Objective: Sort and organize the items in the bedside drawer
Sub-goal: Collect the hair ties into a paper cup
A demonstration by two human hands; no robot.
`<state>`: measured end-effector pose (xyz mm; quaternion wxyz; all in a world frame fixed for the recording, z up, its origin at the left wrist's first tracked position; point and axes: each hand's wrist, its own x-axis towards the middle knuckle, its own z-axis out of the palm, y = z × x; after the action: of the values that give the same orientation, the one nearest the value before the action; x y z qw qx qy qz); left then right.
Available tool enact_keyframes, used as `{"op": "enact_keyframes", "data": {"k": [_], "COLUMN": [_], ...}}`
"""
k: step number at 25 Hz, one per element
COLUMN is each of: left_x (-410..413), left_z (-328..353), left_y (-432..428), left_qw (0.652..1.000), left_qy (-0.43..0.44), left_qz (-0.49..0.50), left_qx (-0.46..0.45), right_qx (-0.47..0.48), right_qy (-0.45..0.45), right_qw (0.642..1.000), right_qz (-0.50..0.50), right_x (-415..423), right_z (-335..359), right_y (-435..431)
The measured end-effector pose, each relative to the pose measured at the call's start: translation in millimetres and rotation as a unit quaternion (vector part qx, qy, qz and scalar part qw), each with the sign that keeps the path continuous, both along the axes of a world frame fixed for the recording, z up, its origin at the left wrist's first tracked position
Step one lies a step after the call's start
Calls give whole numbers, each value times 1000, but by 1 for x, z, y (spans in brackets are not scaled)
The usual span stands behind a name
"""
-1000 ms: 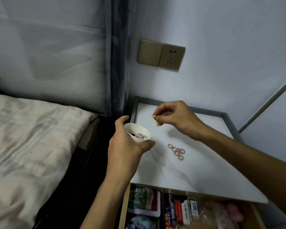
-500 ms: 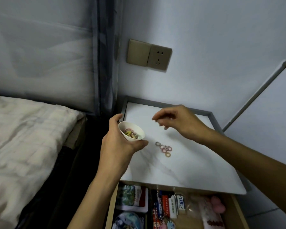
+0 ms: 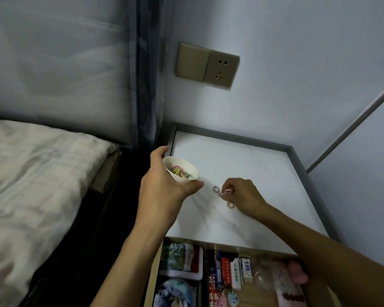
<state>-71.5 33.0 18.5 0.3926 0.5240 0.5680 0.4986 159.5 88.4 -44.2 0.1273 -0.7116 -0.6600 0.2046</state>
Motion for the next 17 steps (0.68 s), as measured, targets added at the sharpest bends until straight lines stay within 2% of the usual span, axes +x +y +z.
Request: {"op": "enact_keyframes", "data": {"k": [3,6,8,10,12,14,17], "left_x": [2,4,8,11,12,10,0], "left_z": [1,2,3,5,6,4,6], "left_y": [0,0,0,1,1,2,3], "left_qw": [1000,1000,1000,999,998,998,999], "left_qy": [1,5,6,2,-2,-7,-23], "left_qz": [-1,-5,-18,-36,-57,-60,-17], "left_qx": [1,1,-1,-2,1,12,22], "right_qx": [0,64,87,62,36,38,79], "right_qy": [-23,65,152,191,139,77,134], "right_qw": [1000,996,983,965,955,946,946], "right_qz": [3,5,60,166,260,311,284], "right_x": [5,-1,-16,-42,-70,-89,-91], "right_z": [6,48,91,125,141,144,144], "right_y": [2,3,0,-7,-15,-16,0]}}
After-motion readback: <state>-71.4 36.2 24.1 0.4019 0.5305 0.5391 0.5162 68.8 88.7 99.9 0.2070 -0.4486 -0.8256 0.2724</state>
